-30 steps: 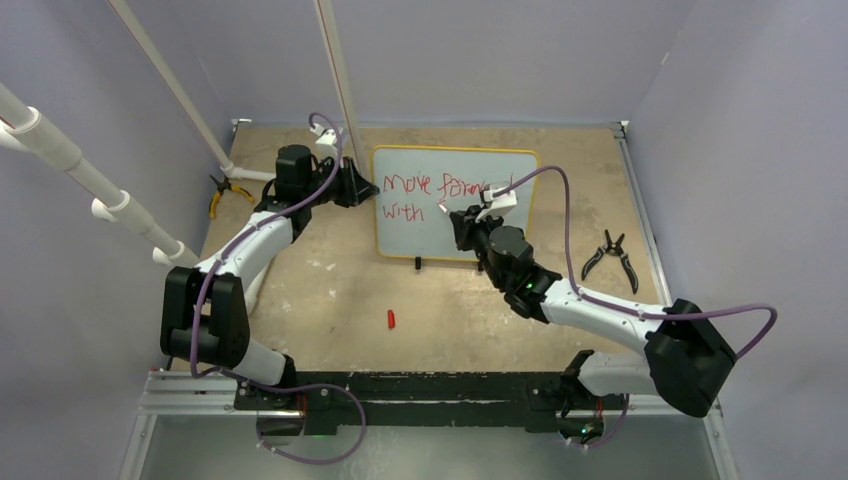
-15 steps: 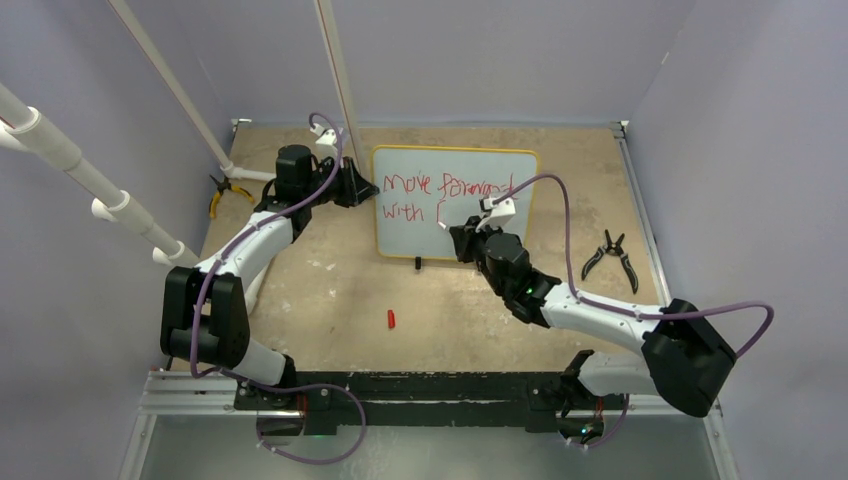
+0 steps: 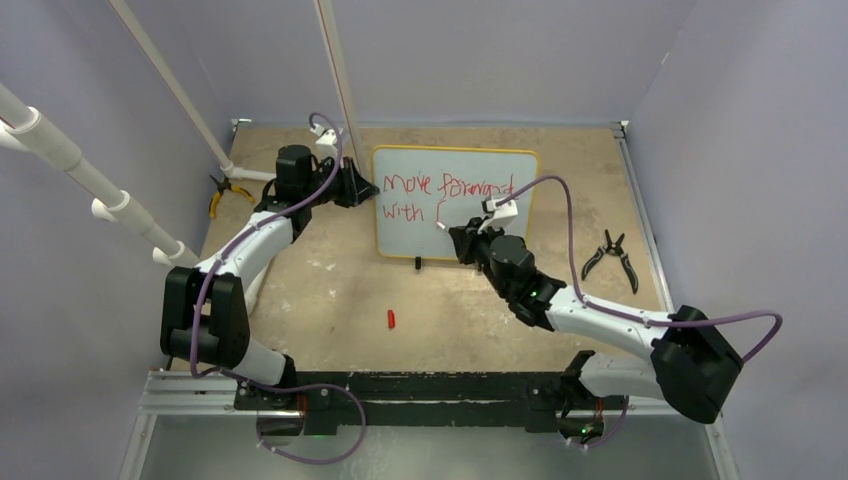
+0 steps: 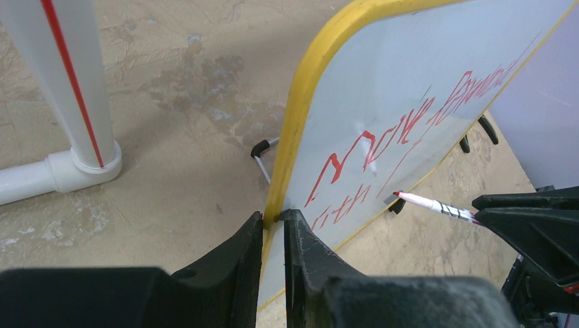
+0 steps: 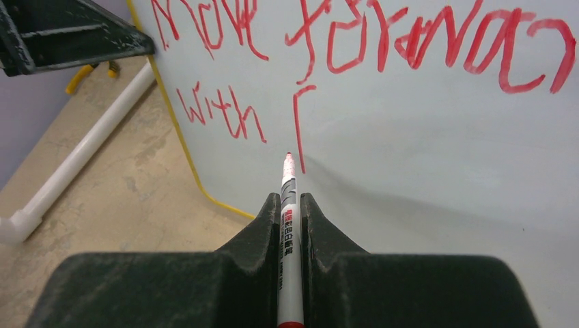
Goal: Write a sentence on the whiteboard
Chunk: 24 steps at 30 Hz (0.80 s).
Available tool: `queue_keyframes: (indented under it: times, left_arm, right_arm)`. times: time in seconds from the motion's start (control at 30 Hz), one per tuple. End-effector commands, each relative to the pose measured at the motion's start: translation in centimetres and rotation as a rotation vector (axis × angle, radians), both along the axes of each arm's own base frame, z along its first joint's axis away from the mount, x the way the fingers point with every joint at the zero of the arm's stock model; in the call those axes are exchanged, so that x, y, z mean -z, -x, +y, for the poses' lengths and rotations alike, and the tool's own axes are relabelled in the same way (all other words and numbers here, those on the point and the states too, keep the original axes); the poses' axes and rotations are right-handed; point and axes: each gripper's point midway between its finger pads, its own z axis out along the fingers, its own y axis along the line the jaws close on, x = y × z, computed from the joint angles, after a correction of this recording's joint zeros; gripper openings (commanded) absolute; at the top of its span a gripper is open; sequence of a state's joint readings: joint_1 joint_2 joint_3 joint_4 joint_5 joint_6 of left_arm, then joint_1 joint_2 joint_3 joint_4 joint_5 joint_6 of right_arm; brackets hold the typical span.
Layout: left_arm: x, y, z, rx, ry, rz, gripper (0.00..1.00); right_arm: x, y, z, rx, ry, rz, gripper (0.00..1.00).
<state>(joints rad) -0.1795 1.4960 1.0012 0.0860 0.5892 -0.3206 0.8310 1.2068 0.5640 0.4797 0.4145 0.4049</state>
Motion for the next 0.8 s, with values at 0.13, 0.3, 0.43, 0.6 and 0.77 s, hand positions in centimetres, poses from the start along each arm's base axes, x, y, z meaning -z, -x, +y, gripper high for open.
queue_keyframes:
  times: [0.13, 0.3, 0.43, 0.6, 0.77]
  left_arm:
    - [-0.2, 0.8, -1.2, 0.052, 0.001, -0.001, 0.15]
    - [-0.1, 0.8, -1.2, 0.051, -0.001, 0.000, 0.15]
    - [0.0, 0.8, -1.2, 0.051, -0.001, 0.002, 0.15]
    - [0.0, 0.8, -1.2, 0.053, -0.001, 0.002, 0.15]
    - [-0.1, 0.8, -1.3, 0.053, 0.001, 0.003, 0.15]
  right_arm:
    - [-3.9, -1.3, 1.0, 0.001, -0.032, -0.115, 0.00]
    - [-4.1, -1.9, 1.3, 0.009, -0.026, -0.134, 0.00]
    - [-3.7, -2.3, 1.3, 0.028, -0.013, -0.124, 0.00]
    - [-3.1, -2.4, 0.9, 0.048, 0.005, -0.102, 0.00]
    - [-3.1, -2.2, 0.2, 0.069, 0.010, -0.102, 0.00]
